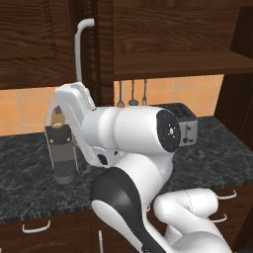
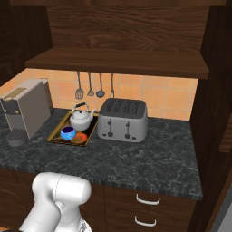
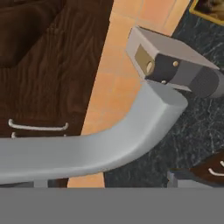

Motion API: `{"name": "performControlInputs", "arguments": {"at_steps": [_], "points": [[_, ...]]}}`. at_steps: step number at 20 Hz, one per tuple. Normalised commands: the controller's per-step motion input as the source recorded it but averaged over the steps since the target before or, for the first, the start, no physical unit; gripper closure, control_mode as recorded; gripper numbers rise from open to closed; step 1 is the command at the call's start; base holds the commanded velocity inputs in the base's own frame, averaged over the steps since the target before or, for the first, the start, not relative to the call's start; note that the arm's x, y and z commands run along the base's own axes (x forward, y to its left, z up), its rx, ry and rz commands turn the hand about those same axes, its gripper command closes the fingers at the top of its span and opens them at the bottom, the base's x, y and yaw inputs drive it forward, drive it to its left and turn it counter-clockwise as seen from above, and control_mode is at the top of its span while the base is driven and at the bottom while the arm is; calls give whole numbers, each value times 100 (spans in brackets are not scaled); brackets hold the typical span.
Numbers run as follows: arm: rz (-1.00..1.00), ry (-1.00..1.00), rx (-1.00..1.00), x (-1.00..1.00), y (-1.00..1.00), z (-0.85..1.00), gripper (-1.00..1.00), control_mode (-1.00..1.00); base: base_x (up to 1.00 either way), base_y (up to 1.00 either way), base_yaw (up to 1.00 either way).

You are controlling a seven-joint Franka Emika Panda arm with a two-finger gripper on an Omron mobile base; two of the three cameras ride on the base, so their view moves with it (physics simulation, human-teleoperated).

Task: Pick the kettle from the counter and place it on the tray. Then pick the mug from the cabinet and place it on the tray. Then close the cabinet doors.

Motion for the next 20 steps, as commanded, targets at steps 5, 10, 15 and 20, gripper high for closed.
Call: {"name": "performControlInputs", "arguments": {"at_steps": [5,10,15,20], "points": [[-30,0,1,37,-59,21,-100,-100,0,0,0],[-33,4,0,27,-72,19,-100,-100,0,0,0],[-32,11,0,30,-71,14,-100,-100,0,0,0],[-25,11,0,42,-68,9,-100,-100,0,0,0]]}}
